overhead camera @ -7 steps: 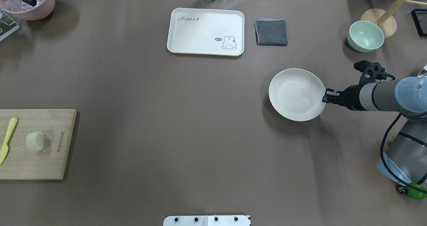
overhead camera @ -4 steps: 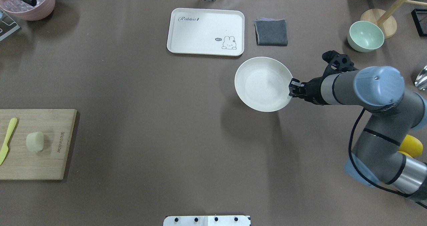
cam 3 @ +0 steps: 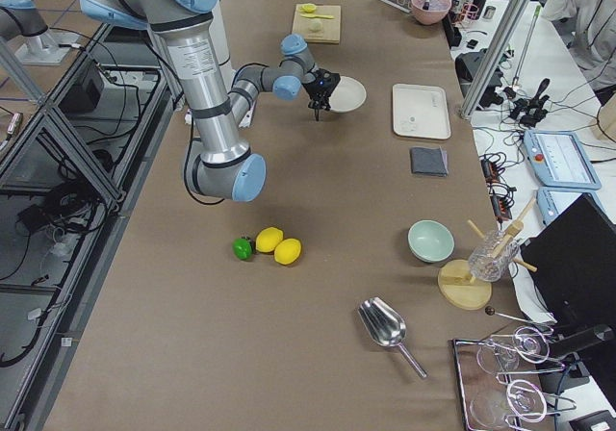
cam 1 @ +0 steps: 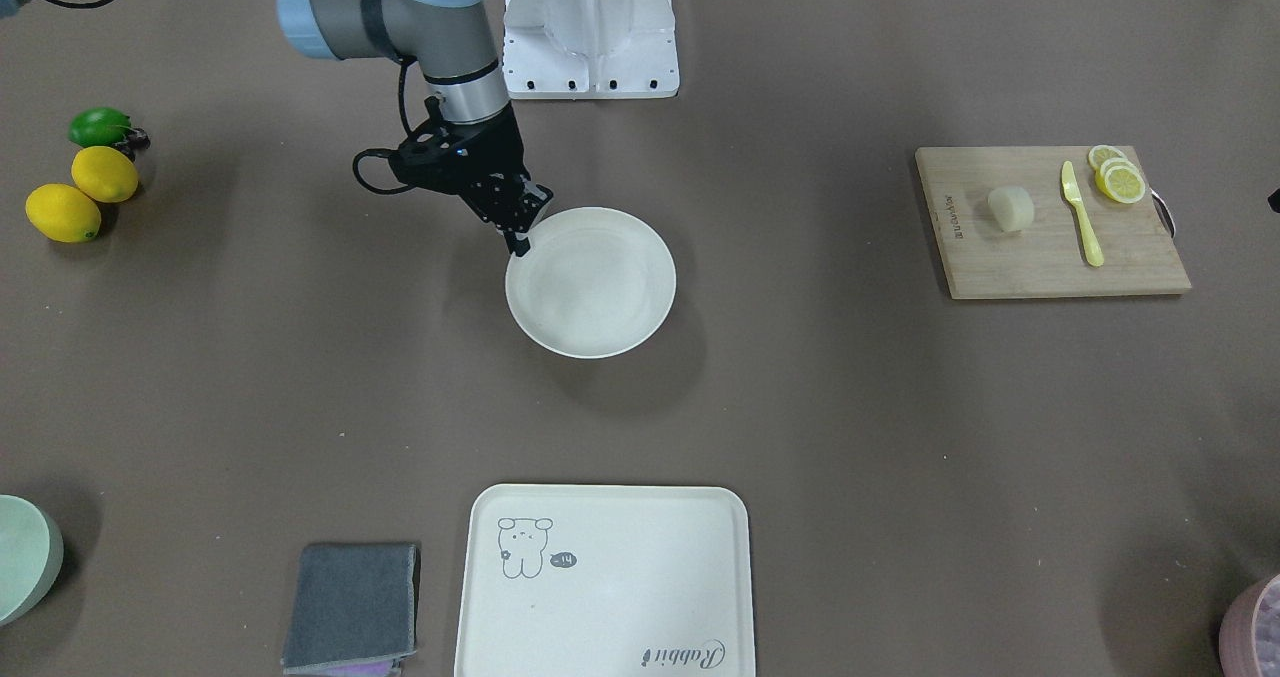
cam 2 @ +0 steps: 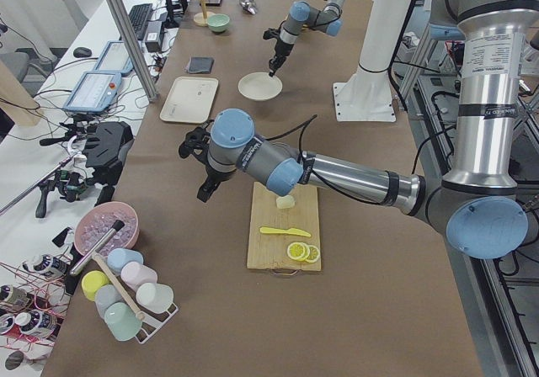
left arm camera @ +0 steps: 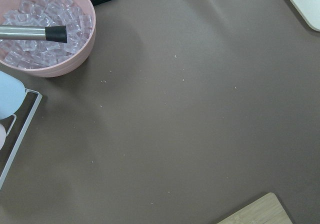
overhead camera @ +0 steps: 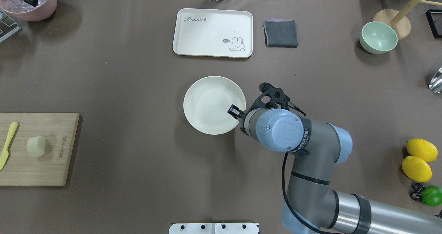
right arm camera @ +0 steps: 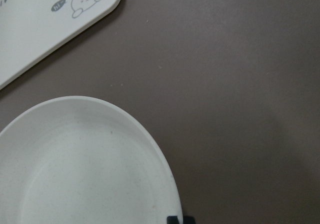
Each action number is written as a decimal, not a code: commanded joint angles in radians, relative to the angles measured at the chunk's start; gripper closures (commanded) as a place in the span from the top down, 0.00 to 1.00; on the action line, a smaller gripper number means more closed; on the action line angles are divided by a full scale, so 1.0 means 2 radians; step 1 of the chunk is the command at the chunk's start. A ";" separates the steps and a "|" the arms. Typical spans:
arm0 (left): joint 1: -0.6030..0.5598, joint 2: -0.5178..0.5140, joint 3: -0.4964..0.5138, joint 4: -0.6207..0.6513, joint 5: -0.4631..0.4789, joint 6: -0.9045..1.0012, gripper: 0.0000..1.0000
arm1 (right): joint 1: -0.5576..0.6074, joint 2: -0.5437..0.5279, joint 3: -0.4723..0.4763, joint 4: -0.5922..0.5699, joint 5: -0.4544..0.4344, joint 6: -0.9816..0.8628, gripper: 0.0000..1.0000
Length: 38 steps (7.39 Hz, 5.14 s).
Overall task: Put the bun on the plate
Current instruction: 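Push the white plate with the right gripper toward the table center, then withdraw the right arm from the plate while the left arm reaches the board, then grasp the pale bun on the cutting board with the left gripper, then carry the bun with the left gripper over the white plate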
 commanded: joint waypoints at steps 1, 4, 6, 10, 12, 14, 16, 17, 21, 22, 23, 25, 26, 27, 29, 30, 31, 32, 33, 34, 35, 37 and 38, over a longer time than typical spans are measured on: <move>0.000 0.000 0.001 0.000 0.000 0.000 0.98 | -0.039 0.022 -0.027 -0.008 -0.033 0.018 0.00; 0.005 0.000 0.001 0.001 0.000 -0.001 0.98 | -0.035 0.023 -0.016 -0.030 -0.034 -0.021 1.00; 0.021 0.005 -0.002 0.001 0.001 -0.060 0.98 | 0.053 0.017 0.061 -0.111 0.071 -0.095 1.00; 0.197 0.093 -0.001 -0.200 0.101 -0.292 0.98 | 0.287 -0.085 0.082 -0.116 0.294 -0.383 1.00; 0.260 0.134 0.001 -0.243 0.129 -0.347 0.98 | 0.340 -0.165 0.109 -0.113 0.325 -0.517 1.00; 0.325 0.156 0.002 -0.300 0.188 -0.427 0.98 | 0.395 -0.206 0.115 -0.112 0.375 -0.597 1.00; 0.402 0.154 0.004 -0.301 0.272 -0.485 0.97 | 0.396 -0.219 0.120 -0.110 0.375 -0.598 1.00; 0.406 0.154 0.008 -0.301 0.277 -0.485 0.97 | 0.396 -0.220 0.120 -0.110 0.375 -0.598 1.00; 0.408 0.154 0.010 -0.301 0.278 -0.477 0.09 | 0.397 -0.226 0.119 -0.109 0.374 -0.598 1.00; 0.408 0.152 0.009 -0.301 0.277 -0.477 0.00 | 0.403 -0.231 0.119 -0.110 0.374 -0.604 1.00; 0.407 0.149 0.003 -0.301 0.275 -0.477 0.00 | 0.420 -0.240 0.117 -0.111 0.377 -0.642 1.00; 0.405 0.122 -0.019 -0.297 0.264 -0.480 0.00 | 0.477 -0.274 0.113 -0.113 0.404 -0.695 1.00; 0.402 0.089 -0.015 -0.294 0.241 -0.485 0.00 | 0.512 -0.298 0.105 -0.116 0.411 -0.760 1.00; 0.400 0.051 -0.015 -0.273 0.239 -0.487 0.00 | 0.549 -0.316 0.087 -0.116 0.420 -0.822 1.00; 0.406 -0.048 -0.009 -0.208 0.240 -0.550 0.00 | 0.617 -0.349 0.045 -0.118 0.439 -0.952 1.00; 0.408 -0.101 0.013 -0.201 0.242 -0.591 0.00 | 0.641 -0.364 0.036 -0.118 0.439 -0.996 1.00; 0.438 -0.133 0.030 -0.200 0.250 -0.606 0.00 | 0.651 -0.371 0.029 -0.117 0.439 -1.017 1.00; 0.478 -0.186 0.057 -0.197 0.303 -0.647 0.00 | 0.657 -0.378 0.029 -0.116 0.439 -1.024 1.00; 0.506 -0.229 0.085 -0.197 0.333 -0.667 0.00 | 0.658 -0.381 0.029 -0.116 0.439 -1.026 1.00; 0.525 -0.248 0.093 -0.197 0.350 -0.681 0.00 | 0.659 -0.388 0.029 -0.113 0.439 -1.026 1.00; 0.540 -0.257 0.099 -0.197 0.369 -0.690 0.02 | 0.660 -0.388 0.030 -0.112 0.439 -1.026 1.00; 0.543 -0.258 0.105 -0.197 0.378 -0.690 0.47 | 0.661 -0.390 0.030 -0.112 0.441 -1.026 1.00; 0.543 -0.259 0.105 -0.197 0.379 -0.689 0.69 | 0.662 -0.390 0.031 -0.112 0.442 -1.026 1.00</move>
